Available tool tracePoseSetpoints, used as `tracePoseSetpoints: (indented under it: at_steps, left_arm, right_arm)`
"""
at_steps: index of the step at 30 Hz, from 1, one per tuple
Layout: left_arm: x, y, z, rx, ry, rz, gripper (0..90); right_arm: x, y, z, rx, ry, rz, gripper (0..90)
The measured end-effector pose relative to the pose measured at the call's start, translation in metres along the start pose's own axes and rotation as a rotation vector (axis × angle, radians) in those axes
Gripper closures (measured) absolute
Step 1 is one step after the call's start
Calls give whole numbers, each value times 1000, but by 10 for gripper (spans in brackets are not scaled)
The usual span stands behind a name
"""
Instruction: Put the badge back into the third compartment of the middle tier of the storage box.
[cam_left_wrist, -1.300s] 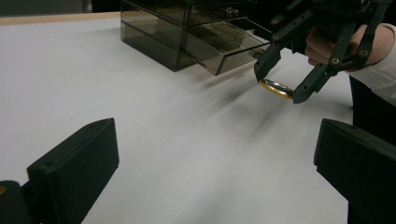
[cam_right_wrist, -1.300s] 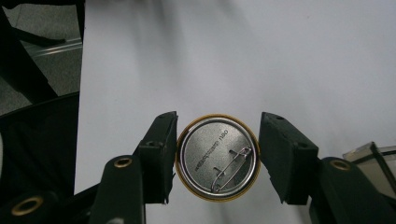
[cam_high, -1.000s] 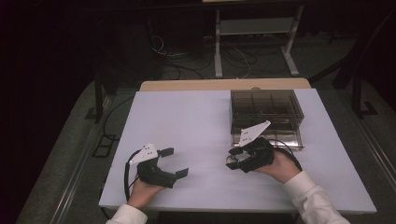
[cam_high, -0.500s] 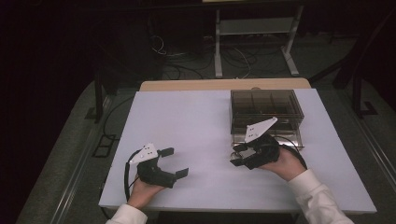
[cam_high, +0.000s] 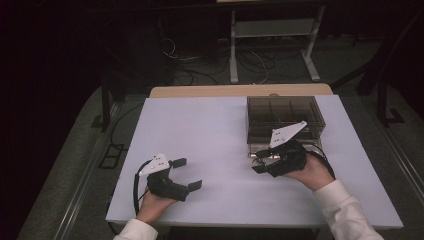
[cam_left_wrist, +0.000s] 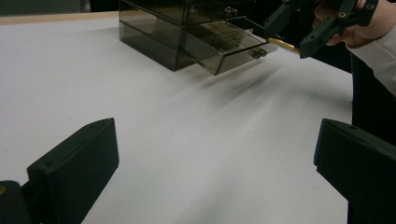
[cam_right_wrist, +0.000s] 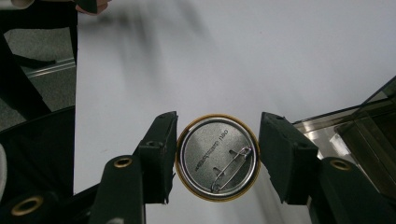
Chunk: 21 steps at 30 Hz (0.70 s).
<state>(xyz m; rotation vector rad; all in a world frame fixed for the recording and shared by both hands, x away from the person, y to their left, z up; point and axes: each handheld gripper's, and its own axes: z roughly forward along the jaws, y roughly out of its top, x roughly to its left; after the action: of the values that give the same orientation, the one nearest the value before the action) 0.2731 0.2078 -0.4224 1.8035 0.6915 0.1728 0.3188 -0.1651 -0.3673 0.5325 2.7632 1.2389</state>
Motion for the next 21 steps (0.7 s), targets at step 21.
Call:
tracePoseSetpoints:
  at_steps: [21]
  left_arm:
    - [0, 0, 0, -1, 1, -1, 0]
  right_arm:
    - [-11, -6, -21, -29, -32, 30, 468]
